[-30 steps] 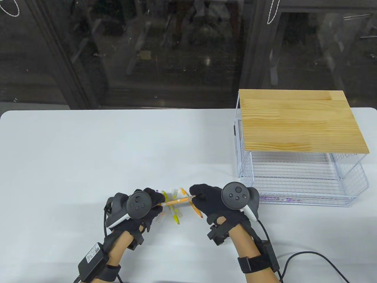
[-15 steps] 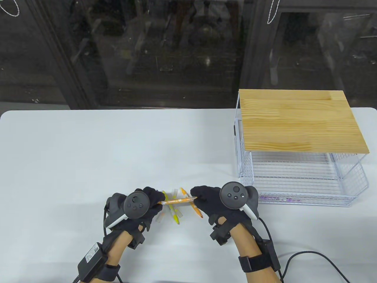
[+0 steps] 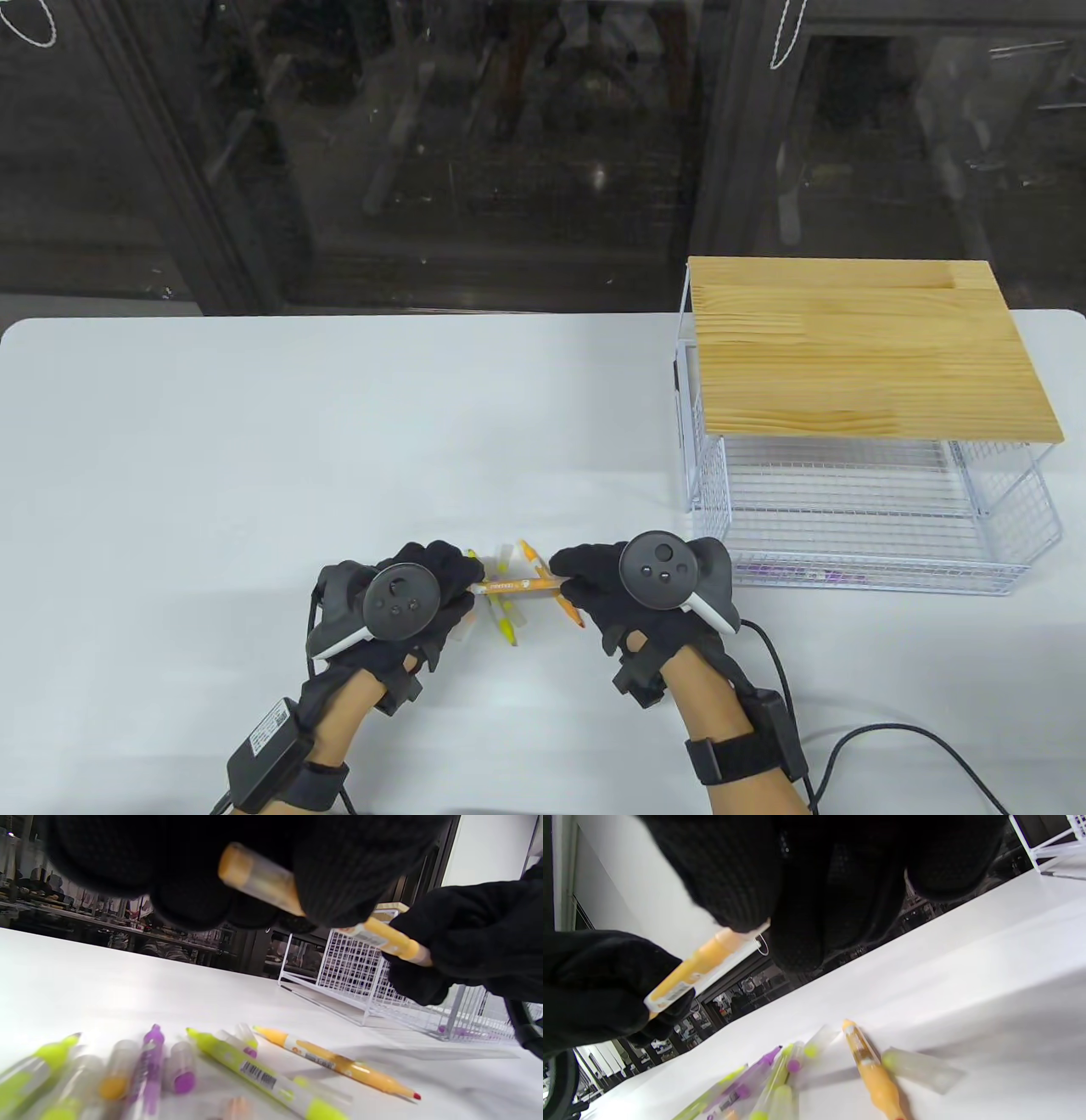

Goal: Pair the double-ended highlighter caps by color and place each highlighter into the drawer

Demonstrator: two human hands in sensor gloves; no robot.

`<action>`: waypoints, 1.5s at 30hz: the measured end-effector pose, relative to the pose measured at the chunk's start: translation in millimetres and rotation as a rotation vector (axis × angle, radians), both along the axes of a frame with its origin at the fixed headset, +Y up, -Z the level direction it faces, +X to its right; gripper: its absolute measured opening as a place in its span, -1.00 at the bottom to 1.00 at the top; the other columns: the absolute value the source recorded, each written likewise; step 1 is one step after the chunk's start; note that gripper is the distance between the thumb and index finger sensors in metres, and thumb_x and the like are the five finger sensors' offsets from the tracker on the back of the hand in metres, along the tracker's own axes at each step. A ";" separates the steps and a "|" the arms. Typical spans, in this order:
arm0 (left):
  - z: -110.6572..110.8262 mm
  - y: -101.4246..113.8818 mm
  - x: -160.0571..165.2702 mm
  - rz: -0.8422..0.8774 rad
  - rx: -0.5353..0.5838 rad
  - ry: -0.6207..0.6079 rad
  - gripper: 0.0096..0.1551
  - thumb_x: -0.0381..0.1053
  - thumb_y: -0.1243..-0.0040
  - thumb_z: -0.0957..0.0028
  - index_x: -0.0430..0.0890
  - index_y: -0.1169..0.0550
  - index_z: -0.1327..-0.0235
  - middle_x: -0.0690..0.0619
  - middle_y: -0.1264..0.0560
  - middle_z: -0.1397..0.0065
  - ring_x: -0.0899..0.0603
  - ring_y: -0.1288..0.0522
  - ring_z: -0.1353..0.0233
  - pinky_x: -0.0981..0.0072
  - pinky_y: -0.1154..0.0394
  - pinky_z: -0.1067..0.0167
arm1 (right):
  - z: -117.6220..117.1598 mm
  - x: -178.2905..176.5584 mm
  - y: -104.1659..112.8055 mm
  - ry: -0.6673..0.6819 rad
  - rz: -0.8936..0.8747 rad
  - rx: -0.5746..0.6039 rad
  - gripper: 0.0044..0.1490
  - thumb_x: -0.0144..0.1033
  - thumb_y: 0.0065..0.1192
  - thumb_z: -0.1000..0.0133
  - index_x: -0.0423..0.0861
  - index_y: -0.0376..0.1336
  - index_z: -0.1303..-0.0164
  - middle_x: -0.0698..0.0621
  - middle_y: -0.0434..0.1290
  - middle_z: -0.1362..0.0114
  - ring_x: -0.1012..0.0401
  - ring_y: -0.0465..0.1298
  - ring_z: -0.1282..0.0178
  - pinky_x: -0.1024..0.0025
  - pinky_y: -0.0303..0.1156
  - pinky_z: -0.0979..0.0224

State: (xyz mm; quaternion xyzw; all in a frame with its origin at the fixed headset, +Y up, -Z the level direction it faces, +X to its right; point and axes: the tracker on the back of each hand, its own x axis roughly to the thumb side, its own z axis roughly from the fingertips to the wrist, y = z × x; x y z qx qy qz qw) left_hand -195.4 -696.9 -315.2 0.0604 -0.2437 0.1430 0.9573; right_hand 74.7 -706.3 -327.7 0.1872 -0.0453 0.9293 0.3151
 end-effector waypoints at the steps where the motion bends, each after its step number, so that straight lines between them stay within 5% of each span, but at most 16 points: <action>1: 0.2 0.4 0.2 0.007 0.003 -0.003 -0.49 0.03 -0.40 0.16 0.01 -0.70 -0.10 0.03 -0.63 -0.22 -0.20 -0.63 -0.05 -0.13 -0.61 0.08 | 0.3 0.8 1.1 -0.004 -0.004 0.006 -0.50 -0.22 0.49 0.08 0.12 0.50 -0.11 0.06 0.70 -0.12 0.08 0.65 -0.05 -0.03 0.48 -0.27; 14: 2.4 7.1 -4.3 0.003 0.041 0.039 -0.51 0.06 -0.41 0.17 0.08 -0.72 -0.07 0.08 -0.65 -0.22 -0.18 -0.63 -0.08 -0.13 -0.61 0.07 | 5.1 -7.6 5.7 0.017 0.079 0.009 -0.50 -0.16 0.49 0.04 0.12 0.49 -0.14 0.05 0.69 -0.13 0.05 0.63 -0.08 -0.09 0.44 -0.29; 21: 3.1 7.4 -1.1 -0.009 0.059 0.066 -0.51 0.10 -0.41 0.18 0.14 -0.73 -0.06 0.11 -0.65 -0.23 -0.17 -0.64 -0.10 -0.13 -0.61 0.06 | 9.8 -24.0 2.1 0.004 0.188 0.045 -0.43 -0.01 0.48 0.05 0.16 0.47 -0.20 0.01 0.57 -0.33 -0.04 0.54 -0.21 -0.14 0.39 -0.32; 45: -1.2 2.9 -0.7 0.138 -0.036 0.078 -0.46 0.15 -0.38 0.17 0.13 -0.70 -0.14 0.08 -0.64 -0.28 -0.22 -0.63 -0.15 -0.18 -0.59 0.04 | 21.2 -41.8 13.9 -0.039 0.300 0.231 -0.49 -0.06 0.52 0.11 0.18 0.55 -0.08 0.08 0.66 -0.17 0.05 0.60 -0.08 -0.06 0.44 -0.29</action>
